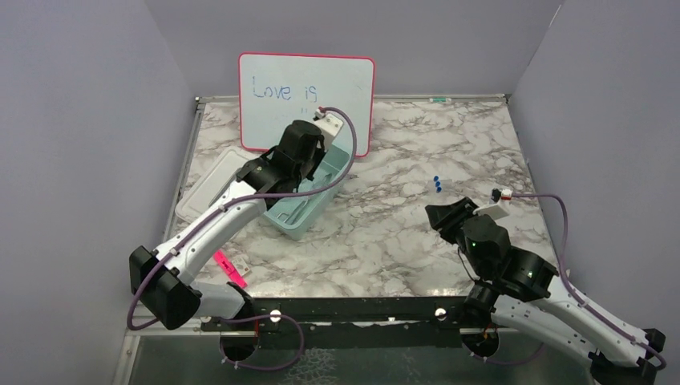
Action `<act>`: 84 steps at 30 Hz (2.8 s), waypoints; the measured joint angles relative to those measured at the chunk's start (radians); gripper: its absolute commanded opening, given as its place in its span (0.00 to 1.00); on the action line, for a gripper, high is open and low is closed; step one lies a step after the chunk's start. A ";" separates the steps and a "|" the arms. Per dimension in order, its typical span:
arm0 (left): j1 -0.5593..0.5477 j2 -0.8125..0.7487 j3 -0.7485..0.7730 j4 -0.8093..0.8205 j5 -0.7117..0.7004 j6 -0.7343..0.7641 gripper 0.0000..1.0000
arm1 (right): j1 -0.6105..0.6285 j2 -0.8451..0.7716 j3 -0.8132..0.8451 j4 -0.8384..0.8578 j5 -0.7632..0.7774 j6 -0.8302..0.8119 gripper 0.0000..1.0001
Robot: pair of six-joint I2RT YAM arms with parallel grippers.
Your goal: Organize the chemistry lab equipment
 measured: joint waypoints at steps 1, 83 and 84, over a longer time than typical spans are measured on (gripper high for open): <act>0.028 0.000 -0.001 0.000 0.000 -0.006 0.04 | 0.000 0.003 0.000 0.000 -0.001 0.000 0.44; 0.345 -0.108 0.059 -0.058 -0.062 -0.231 0.66 | 0.000 1.227 0.605 0.362 -0.335 0.165 0.32; 0.351 -0.104 0.059 -0.057 -0.058 -0.231 0.66 | 0.000 1.217 0.599 0.359 -0.325 0.166 0.31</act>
